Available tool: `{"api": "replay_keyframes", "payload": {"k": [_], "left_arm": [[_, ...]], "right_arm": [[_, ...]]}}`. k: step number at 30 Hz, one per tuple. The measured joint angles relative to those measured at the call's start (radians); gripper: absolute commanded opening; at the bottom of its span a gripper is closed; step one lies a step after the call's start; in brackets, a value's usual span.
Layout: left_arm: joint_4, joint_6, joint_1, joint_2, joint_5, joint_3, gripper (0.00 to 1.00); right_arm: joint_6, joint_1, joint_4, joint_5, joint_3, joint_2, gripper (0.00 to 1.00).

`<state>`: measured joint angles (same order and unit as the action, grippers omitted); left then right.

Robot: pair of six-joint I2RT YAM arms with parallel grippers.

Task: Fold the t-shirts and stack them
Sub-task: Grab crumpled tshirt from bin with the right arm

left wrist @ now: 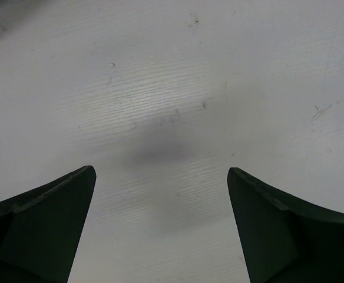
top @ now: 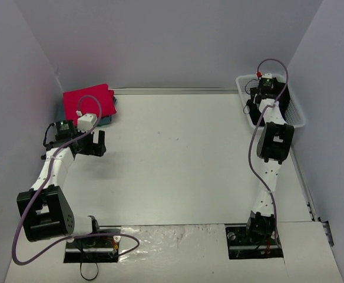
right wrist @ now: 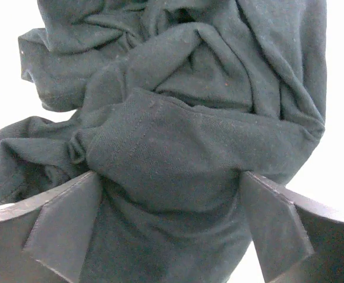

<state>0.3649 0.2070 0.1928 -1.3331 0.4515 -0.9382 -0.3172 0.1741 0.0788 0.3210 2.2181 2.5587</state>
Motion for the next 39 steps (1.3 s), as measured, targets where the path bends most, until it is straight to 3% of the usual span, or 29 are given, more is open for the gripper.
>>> {"api": "replay_keyframes", "payload": {"k": [1,4,6,9,10,13,24,39], "left_arm": [[0.0,0.002,0.0,-0.002,0.0,0.0,0.94],[0.003,0.003,0.0,-0.013,0.0,0.0,0.95],[0.006,0.003,0.0,-0.022,0.0,0.0,0.94],[0.01,0.004,0.0,-0.033,0.0,0.0,0.94],[0.012,0.006,0.0,-0.035,0.0,0.0,0.94],[0.02,0.01,0.0,-0.042,0.0,0.0,0.94],[0.037,0.022,0.0,-0.048,0.001,-0.003,0.94],[0.043,0.028,0.0,-0.043,0.025,-0.005,0.94]], "right_arm": [[0.002,0.002,0.0,-0.002,0.01,0.006,0.75],[0.018,0.003,-0.008,-0.021,0.019,0.022,0.55],[0.027,0.003,-0.015,-0.028,0.019,0.028,0.54],[0.036,0.006,-0.015,-0.039,0.031,0.037,0.41],[0.04,0.009,-0.015,-0.044,0.037,0.04,0.24],[0.051,0.021,-0.016,-0.053,0.052,0.052,0.0],[0.085,0.043,-0.024,-0.1,0.035,0.042,0.0],[0.164,0.084,-0.007,-0.226,-0.178,-0.135,0.0]]}}
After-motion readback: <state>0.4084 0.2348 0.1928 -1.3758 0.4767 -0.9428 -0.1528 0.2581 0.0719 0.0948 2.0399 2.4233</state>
